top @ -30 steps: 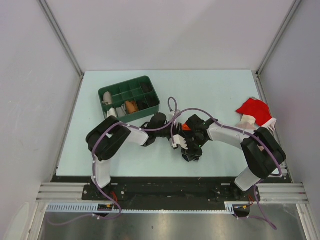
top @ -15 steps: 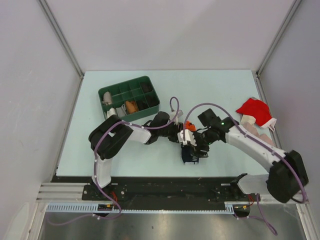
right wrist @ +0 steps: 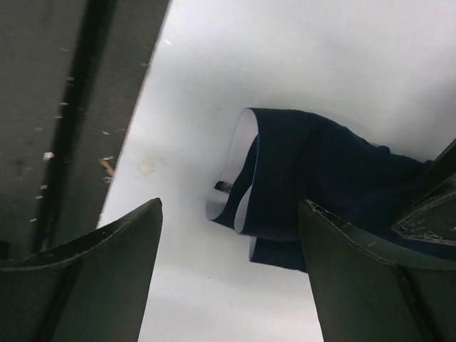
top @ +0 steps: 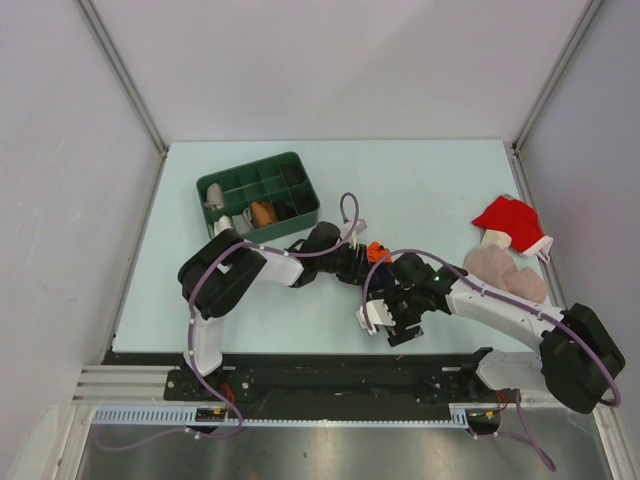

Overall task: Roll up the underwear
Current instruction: Roll the underwear to the center of the board.

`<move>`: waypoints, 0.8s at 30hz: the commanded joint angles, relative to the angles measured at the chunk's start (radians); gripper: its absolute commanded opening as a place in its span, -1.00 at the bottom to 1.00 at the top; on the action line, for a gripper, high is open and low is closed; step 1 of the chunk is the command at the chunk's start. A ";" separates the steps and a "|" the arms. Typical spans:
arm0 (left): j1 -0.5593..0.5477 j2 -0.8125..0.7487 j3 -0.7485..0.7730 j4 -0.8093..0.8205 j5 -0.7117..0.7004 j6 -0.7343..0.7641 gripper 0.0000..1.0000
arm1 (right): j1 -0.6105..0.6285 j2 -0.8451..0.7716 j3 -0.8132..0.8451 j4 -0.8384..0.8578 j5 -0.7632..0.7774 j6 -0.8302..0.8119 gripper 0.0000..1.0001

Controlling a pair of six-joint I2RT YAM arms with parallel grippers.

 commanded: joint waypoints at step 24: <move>0.022 -0.065 -0.022 -0.009 -0.032 -0.032 0.04 | -0.085 0.232 -0.039 0.110 0.122 0.041 -0.25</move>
